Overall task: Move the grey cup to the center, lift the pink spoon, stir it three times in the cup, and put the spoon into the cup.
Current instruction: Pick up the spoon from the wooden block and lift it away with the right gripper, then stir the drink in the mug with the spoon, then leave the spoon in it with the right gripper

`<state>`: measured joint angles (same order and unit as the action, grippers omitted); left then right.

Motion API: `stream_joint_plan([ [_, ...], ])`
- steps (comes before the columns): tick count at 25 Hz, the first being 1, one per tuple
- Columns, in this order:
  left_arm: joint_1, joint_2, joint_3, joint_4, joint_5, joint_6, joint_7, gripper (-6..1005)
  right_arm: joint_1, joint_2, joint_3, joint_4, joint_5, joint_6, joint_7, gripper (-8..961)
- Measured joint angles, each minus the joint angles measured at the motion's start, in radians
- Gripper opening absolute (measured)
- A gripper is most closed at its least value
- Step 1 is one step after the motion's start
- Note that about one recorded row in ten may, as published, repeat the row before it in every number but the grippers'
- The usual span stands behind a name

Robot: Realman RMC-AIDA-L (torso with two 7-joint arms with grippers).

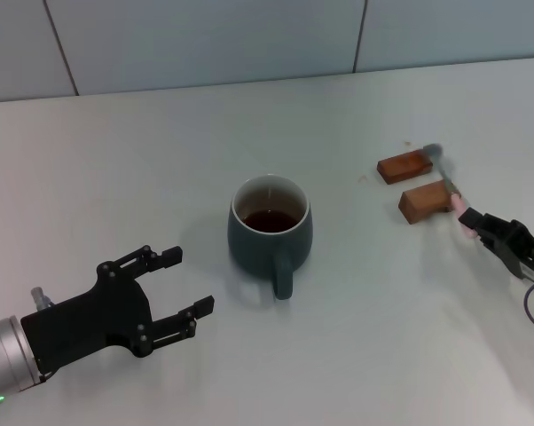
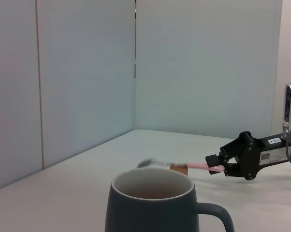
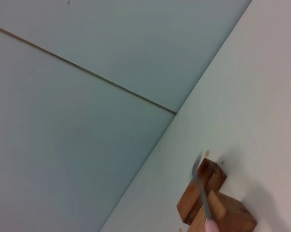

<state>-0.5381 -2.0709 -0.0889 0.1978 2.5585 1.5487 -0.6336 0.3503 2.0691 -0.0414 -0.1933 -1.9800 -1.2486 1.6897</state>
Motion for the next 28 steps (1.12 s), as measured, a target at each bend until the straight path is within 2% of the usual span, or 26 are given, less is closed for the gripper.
stream_joint_plan([
  [9,0.000,0.001,0.001,0.000,0.000,-0.001,0.000,784,-0.021,0.007,0.013,-0.009,0.006,-0.047,-0.051,116],
  [16,-0.002,-0.001,0.003,0.000,0.000,-0.001,-0.001,784,-0.046,0.008,0.039,-0.068,0.015,-0.191,-0.100,115],
  [19,-0.005,-0.001,0.003,-0.001,0.000,-0.001,-0.002,784,-0.042,0.007,0.009,-0.157,0.001,-0.282,-0.071,115],
  [25,-0.008,0.000,0.005,-0.002,0.000,0.004,-0.007,784,-0.034,0.008,-0.167,-0.408,-0.019,-0.382,0.047,115],
  [28,-0.009,0.000,0.005,-0.002,0.000,0.003,-0.007,784,-0.030,0.010,-0.223,-0.541,-0.020,-0.440,0.081,115],
])
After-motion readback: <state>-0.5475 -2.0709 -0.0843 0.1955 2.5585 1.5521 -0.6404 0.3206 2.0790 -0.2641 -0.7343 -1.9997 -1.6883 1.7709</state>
